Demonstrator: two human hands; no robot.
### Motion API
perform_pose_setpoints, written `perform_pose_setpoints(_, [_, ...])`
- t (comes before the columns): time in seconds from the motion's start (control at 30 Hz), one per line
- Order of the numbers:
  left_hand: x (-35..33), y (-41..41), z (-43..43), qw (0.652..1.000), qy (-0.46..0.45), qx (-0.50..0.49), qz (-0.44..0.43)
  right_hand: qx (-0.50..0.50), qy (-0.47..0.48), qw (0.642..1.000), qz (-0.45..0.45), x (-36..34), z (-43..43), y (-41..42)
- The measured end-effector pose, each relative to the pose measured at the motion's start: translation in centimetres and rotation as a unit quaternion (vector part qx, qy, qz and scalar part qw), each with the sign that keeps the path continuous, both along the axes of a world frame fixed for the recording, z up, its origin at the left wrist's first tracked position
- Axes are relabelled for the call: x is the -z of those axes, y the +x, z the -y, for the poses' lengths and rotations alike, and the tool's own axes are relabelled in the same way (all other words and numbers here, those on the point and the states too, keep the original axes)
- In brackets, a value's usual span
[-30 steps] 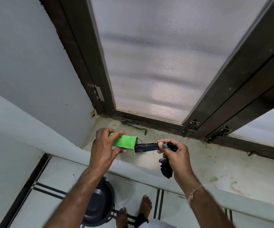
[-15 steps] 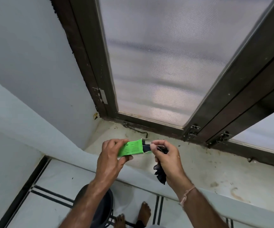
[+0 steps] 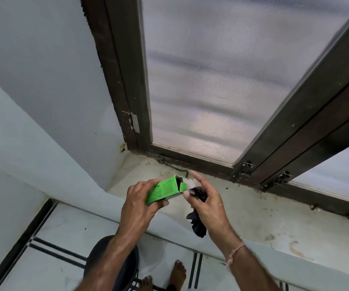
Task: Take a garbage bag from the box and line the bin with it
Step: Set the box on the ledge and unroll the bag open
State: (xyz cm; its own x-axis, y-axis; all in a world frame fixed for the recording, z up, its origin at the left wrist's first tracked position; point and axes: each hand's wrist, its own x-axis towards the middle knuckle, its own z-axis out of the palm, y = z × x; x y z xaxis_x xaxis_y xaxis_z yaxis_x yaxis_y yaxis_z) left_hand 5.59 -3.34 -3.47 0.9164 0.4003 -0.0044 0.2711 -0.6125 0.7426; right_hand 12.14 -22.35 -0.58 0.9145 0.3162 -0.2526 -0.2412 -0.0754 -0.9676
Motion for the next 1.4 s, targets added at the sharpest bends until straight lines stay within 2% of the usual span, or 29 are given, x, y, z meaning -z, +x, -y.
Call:
perform_pose_setpoints(0.43, [-0.2, -0.8, -0.5, 1.000, 0.002, 0.008, 0.007, -0.032, -0.044, 0.997, 0.050, 0.7, 0.1, -1.3])
perform_pose_setpoints(0.53, [-0.2, -1.0, -0.5, 1.000, 0.007, 0.015, 0.002, -0.052, -0.113, 0.987, 0.103, 1.2, 0.1, -1.6])
perform_pose_setpoints(0.6, [-0.1, -1.1, -0.4, 1.000, 0.005, 0.019, 0.003, -0.082, -0.187, 0.963, 0.179, 1.7, 0.1, -2.0])
perform_pose_setpoints(0.67, [0.0, -1.3, -0.4, 1.000, 0.001, 0.016, 0.005, -0.106, -0.243, 0.940, 0.216, 1.9, -0.1, -2.4])
perform_pose_setpoints(0.77, [0.0, -1.5, -0.6, 1.000, -0.005, 0.011, 0.000, -0.074, -0.186, 0.964, 0.176, 1.6, -0.3, -3.0])
perform_pose_setpoints(0.87, [0.1, -1.8, -1.2, 1.000, -0.013, 0.008, 0.005, 0.031, -0.092, 0.991, 0.088, 0.5, -0.4, -3.6])
perform_pose_setpoints(0.97, [0.0, -1.9, -1.6, 1.000, -0.019, 0.010, 0.009, 0.106, -0.062, 0.992, -0.016, -0.4, -0.2, -3.5])
perform_pose_setpoints(1.1, [-0.2, -2.0, -1.8, 0.999, -0.017, 0.027, 0.012, 0.110, 0.009, 0.985, -0.135, -1.7, -0.6, -3.2])
perform_pose_setpoints(1.17, [-0.2, -2.2, -1.8, 0.999, -0.007, 0.035, 0.010, 0.124, 0.035, 0.981, -0.147, -2.0, -0.6, -3.2])
perform_pose_setpoints(1.27, [-0.4, -2.5, -2.1, 0.999, -0.002, 0.041, 0.012, 0.099, 0.060, 0.987, -0.113, -2.3, -0.4, -3.4])
perform_pose_setpoints(1.4, [-0.6, -2.9, -2.5, 0.998, -0.004, 0.058, 0.019, 0.027, 0.025, 0.997, -0.062, -2.6, -0.1, -3.2])
